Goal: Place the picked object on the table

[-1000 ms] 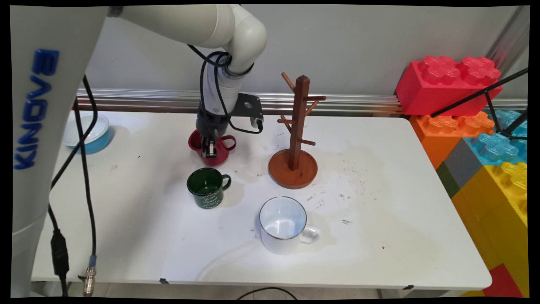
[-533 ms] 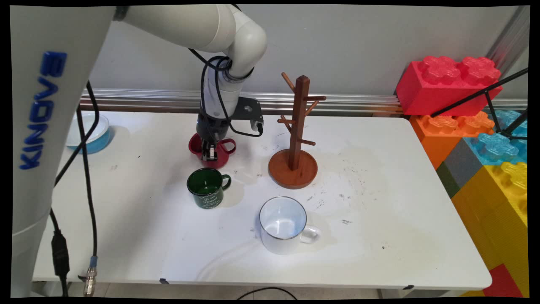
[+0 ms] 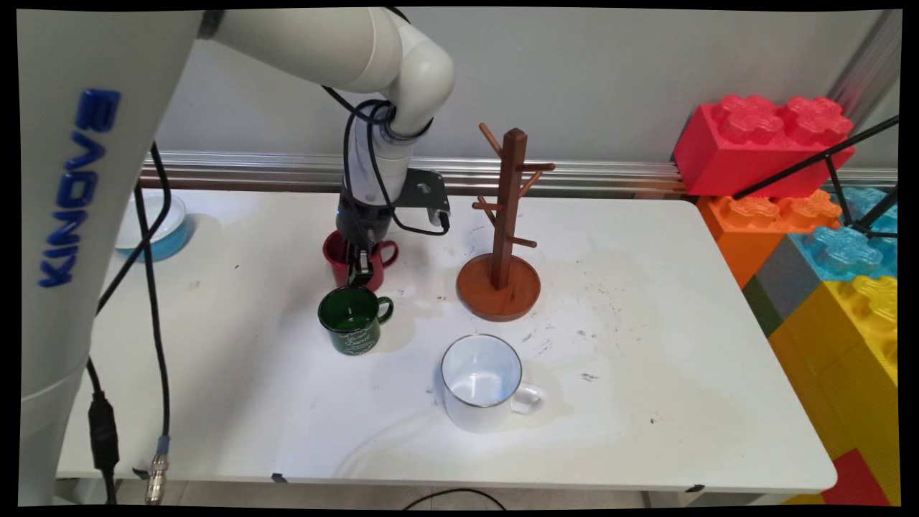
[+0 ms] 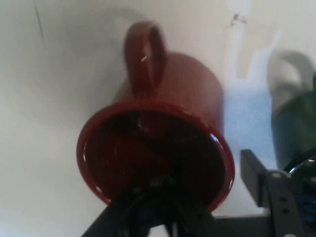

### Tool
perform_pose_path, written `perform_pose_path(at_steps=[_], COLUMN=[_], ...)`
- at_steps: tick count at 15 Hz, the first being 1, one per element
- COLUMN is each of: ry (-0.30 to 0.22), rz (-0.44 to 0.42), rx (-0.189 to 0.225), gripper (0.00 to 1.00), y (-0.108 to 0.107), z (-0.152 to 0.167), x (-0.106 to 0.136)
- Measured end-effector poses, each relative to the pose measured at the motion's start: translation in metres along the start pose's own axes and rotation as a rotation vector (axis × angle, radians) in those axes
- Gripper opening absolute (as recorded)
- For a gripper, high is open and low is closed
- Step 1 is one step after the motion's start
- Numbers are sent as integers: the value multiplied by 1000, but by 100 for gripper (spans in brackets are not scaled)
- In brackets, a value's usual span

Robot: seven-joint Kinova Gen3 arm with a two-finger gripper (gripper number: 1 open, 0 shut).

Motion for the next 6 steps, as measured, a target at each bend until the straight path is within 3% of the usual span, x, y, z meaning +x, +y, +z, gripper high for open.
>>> perform_pose_path(at_steps=[6], ry=[16], rz=[-8], rx=[3], gripper=[100], y=[-1], z=[0], x=[2])
